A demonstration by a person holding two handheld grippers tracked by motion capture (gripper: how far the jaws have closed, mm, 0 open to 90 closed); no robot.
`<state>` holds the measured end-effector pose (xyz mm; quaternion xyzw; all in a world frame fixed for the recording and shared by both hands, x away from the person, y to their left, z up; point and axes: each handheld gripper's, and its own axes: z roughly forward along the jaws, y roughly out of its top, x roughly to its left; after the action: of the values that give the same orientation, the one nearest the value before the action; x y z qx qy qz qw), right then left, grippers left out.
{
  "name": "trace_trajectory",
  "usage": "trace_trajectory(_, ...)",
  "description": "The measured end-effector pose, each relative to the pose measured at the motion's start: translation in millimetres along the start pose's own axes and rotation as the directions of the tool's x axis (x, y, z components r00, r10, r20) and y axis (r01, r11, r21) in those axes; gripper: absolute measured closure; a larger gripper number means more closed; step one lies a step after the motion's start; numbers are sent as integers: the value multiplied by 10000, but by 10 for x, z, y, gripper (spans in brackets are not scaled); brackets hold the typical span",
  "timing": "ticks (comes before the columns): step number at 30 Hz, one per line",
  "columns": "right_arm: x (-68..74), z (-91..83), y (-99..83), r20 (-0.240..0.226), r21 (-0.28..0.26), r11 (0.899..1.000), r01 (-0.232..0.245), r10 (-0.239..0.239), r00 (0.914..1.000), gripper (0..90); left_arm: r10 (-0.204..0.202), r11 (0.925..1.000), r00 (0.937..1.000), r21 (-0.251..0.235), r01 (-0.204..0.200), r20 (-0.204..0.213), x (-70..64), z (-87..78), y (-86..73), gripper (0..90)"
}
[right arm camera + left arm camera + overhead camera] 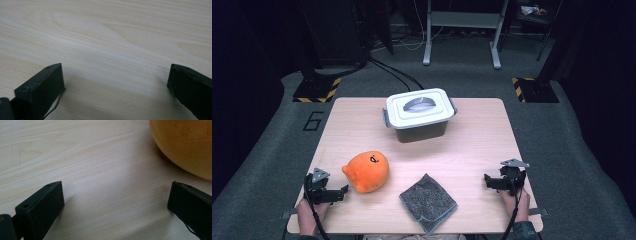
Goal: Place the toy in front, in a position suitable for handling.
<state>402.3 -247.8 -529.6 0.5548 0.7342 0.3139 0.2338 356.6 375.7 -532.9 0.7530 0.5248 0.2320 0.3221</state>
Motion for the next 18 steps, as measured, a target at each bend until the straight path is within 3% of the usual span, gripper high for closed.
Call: trace_trajectory(18, 12, -6, -5, 78, 31, 9999, -105, 104, 9999, 0, -57, 10000, 9997, -42, 56, -223, -17, 9, 10, 3)
